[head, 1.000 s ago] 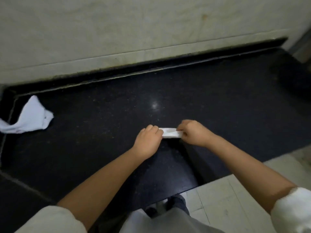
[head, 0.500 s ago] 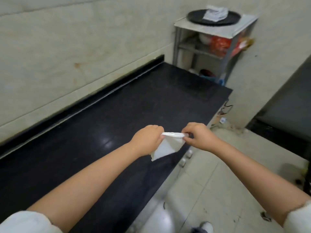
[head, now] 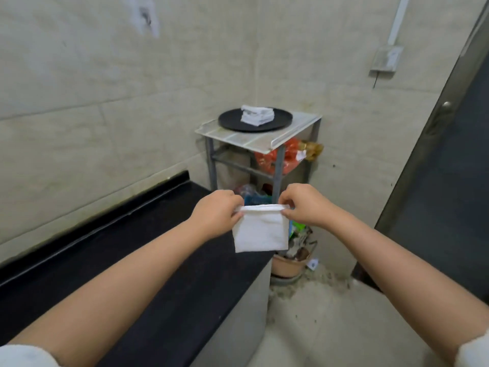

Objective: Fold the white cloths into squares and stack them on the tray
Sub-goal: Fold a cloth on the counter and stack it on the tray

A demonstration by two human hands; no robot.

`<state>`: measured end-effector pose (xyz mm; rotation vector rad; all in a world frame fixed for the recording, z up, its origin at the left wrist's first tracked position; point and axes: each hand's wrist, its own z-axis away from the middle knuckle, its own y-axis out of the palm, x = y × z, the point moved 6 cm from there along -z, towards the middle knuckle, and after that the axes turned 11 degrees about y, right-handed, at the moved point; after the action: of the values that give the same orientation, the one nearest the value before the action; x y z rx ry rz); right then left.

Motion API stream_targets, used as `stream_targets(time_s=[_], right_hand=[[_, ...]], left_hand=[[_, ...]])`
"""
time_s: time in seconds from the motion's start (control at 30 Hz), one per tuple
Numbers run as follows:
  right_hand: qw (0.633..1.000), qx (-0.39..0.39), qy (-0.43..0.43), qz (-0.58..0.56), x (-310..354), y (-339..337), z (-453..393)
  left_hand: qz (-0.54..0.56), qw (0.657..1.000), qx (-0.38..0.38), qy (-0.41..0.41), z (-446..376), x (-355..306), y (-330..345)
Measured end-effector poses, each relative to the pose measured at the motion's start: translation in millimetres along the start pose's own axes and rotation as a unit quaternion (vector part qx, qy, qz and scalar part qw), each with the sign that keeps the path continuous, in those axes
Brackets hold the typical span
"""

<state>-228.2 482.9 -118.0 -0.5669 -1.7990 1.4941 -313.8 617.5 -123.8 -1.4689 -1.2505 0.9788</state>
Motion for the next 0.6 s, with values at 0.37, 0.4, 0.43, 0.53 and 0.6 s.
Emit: stream_targets(time_s=[0.37,0.4,0.43,0.53,0.6], right_hand=[[0.998,-0.031,-0.028,0.052,-120,-65,-193],[0.997,-0.033,-0.032,0.058,-127,-73,-214],[0.997,-0.037,-0.037,0.065,-133,-83,-235],[0.995,-0.059,-0.052,0.056,-147,-112,-295],[0.995,-0.060,-0.068,0.042,-153,-124,-331]], left_hand=[[-0.058,0.997,-0.028,-0.035,-243,55,17],[-0.062,0.997,-0.032,-0.038,-263,63,15],[-0.069,0.996,-0.036,-0.043,-284,72,11],[-0.092,0.992,-0.051,-0.070,-336,98,-3],[-0.110,0.988,-0.053,-0.094,-365,117,-10]])
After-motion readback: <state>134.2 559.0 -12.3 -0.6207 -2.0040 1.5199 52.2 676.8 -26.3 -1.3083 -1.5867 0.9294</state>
